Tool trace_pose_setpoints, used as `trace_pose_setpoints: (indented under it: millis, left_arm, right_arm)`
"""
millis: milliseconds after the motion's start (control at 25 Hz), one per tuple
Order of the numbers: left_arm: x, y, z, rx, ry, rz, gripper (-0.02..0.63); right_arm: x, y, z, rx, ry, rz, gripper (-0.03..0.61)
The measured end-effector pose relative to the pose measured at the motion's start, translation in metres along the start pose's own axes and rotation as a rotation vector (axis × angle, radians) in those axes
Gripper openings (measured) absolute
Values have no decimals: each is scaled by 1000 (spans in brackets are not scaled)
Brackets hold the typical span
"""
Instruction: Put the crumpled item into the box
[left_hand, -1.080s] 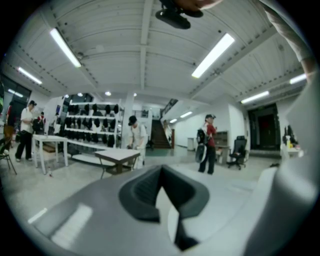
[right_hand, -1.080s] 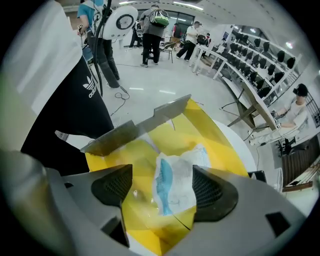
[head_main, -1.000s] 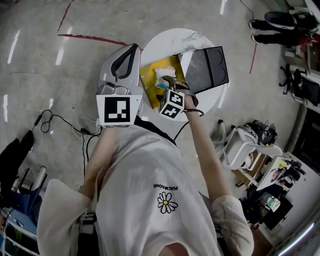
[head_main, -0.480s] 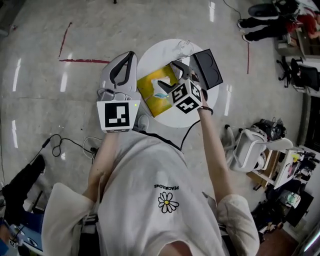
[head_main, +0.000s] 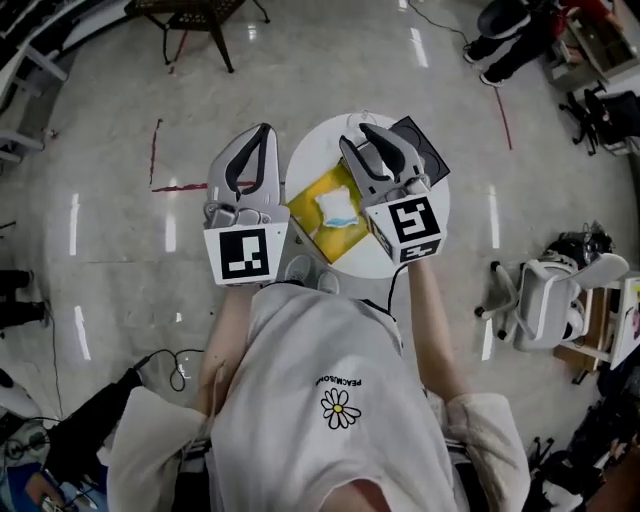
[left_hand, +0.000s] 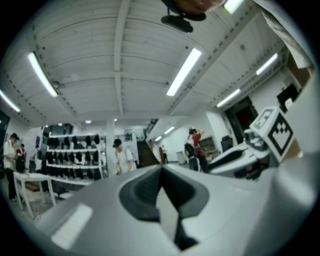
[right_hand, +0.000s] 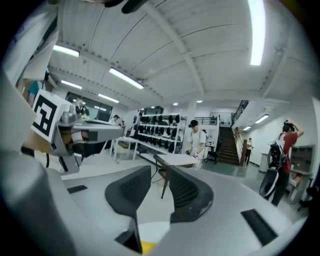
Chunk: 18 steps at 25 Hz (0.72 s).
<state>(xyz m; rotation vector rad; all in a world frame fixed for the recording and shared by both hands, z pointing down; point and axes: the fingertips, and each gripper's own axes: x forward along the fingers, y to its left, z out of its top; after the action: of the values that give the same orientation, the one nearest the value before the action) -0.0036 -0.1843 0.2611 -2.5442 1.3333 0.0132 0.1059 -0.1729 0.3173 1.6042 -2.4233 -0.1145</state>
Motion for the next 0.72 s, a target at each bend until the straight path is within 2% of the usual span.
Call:
trace_pose_setpoints:
  millis: [120, 240, 360, 520, 720]
  left_arm:
    - [-1, -7, 13, 3, -20, -8, 2]
    - [-1, -19, 17, 9, -21, -33, 2]
    - [1, -36, 20, -15, -20, -76, 2]
    - [1, -62, 19, -40, -19, -133, 2]
    - [-2, -82, -4, -71, 29, -170, 2]
  right_arm:
    - [-22, -7, 13, 122, -79, -82, 56]
    - [-40, -13, 11, 225, -102, -161, 0]
    - [-56, -18, 4, 309, -116, -236, 0]
    - [-81, -29, -15, 322, -95, -356, 0]
    - [-94, -25, -51, 330, -5, -389, 0]
